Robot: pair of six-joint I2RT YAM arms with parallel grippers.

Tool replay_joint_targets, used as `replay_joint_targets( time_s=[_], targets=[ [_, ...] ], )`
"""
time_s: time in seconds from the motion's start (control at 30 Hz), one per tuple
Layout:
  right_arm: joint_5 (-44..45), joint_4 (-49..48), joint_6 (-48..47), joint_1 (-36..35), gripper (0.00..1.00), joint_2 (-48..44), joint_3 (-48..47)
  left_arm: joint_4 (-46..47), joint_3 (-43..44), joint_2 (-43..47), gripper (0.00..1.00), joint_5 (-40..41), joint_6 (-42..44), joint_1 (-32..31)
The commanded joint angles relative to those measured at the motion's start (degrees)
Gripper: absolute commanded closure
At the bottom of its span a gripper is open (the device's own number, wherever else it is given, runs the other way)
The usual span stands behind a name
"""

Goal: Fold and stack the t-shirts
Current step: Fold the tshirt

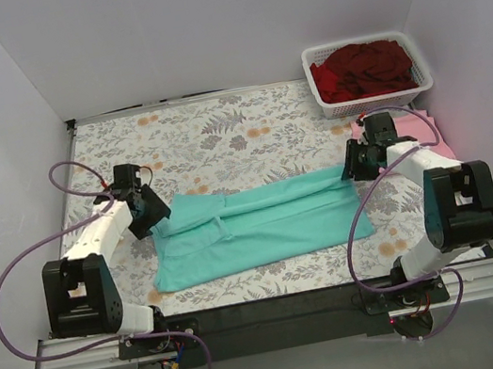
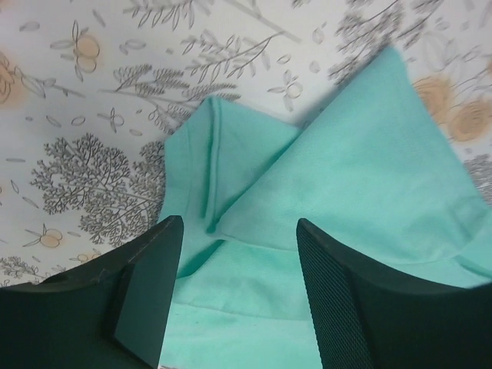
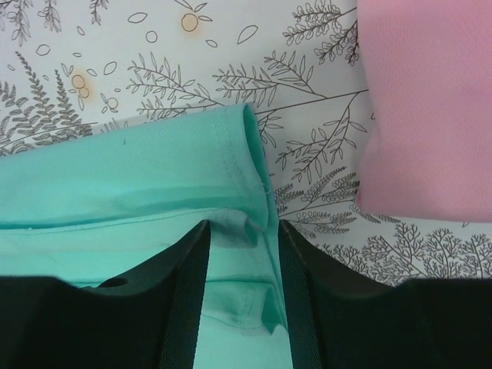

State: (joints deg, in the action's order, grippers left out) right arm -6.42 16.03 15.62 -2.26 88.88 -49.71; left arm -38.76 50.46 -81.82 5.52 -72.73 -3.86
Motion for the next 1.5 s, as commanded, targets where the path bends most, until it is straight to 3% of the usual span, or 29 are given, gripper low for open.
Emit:
replay_joint_targets(
  time_s=[0.0, 0.23, 0.5, 0.8, 0.93, 1.07, 1.1, 1.47],
  targets=[
    [-0.3, 2.8, 1.3, -0.4, 0.52, -4.5, -1.5, 0.9, 5.3, 2.2, 0.40, -0.1, 0.9, 0.3],
    [-0.9, 4.8, 1.2, -2.2, 0.48, -11.3, 0.6, 3.4, 11.9, -6.3, 0.40, -2.9, 2.5, -1.2],
    [-2.1, 7.3, 0.3, -3.3, 0.44, -19.1, 4.9, 4.8, 18.8, -16.8, 0.49, -2.2, 3.9, -3.5],
    [-3.9, 8.0, -0.7, -3.5, 0.44, -24.5, 8.8, 6.5, 19.5, -22.1, 0.55, -1.5, 4.1, -4.8],
    [-3.6, 8.1, -0.9, -3.5, 0.43, -24.5, 9.5, 6.7, 19.9, -24.4, 0.69, -2.2, 3.8, -5.1],
    [-3.3, 8.1, -1.0, -3.5, 0.43, -24.7, 9.6, 6.7, 19.5, -24.6, 0.86, -3.1, 4.0, -5.5],
    [-3.4, 8.1, -1.0, -3.5, 0.43, -24.7, 9.6, 6.7, 19.4, -24.4, 0.98, -3.1, 4.2, -5.5],
    [-6.2, 8.2, -1.5, -3.9, 0.44, -25.2, 8.8, 3.4, 15.6, -11.4, 1.00, -5.3, 5.3, -5.6]
  ],
)
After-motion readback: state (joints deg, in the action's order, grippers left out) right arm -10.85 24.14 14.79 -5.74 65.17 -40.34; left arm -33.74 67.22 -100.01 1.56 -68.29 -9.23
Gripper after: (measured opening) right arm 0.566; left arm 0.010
